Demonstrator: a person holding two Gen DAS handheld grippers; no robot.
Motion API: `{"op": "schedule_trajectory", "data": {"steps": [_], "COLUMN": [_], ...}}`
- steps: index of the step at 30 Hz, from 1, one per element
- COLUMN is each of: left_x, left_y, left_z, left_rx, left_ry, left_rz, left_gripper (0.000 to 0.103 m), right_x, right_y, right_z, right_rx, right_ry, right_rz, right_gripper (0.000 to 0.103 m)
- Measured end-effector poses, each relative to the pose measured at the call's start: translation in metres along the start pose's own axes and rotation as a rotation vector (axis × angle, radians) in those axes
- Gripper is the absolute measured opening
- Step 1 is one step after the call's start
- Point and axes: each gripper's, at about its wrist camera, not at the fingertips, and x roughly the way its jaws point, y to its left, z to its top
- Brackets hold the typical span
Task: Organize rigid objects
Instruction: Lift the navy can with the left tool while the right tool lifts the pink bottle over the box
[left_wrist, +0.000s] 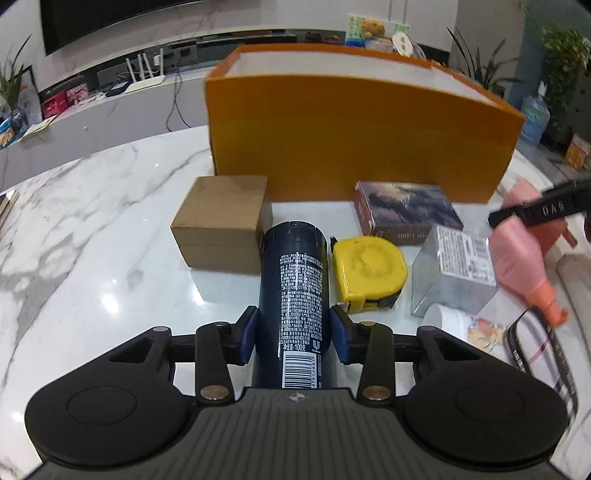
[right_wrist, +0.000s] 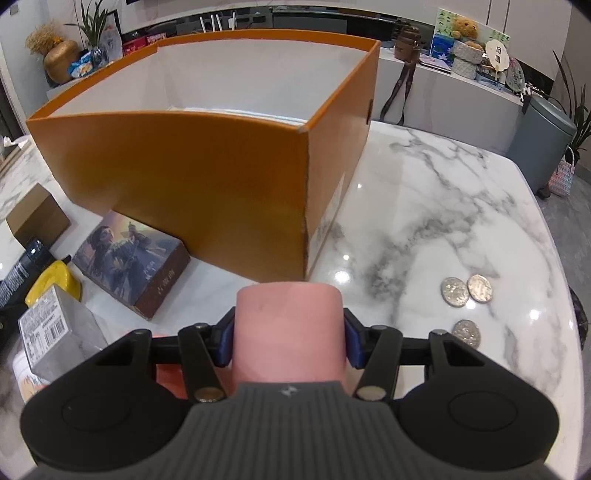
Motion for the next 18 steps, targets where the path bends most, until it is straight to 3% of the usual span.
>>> {"op": "schedule_trajectory", "data": {"steps": [5,11,18], "left_x": [-0.019,-0.035,-0.069], "left_y": [-0.005,0.001,0.000], "left_z": [-0.002,-0.010,0.003], "left_rx": [0.031,-0.008,-0.028], "left_ry": [-0.041,-0.051,-0.112], "left_rz": [0.026,0.028,0.011], "left_gripper": [0.047,0.047,0.047], "right_x": [-0.020,-0.045,-0.077], "right_y": [-0.001,0.007,0.023], "right_z": [-0.003,-0.002,0.007], "right_rx": [0.001,-0.006,-0.029], "right_ry": [-0.027,-0.074,-0.136], "right_rz": [-0.011,-0.011,-0.005], "right_gripper": [0.055,0.055,0.055]}}
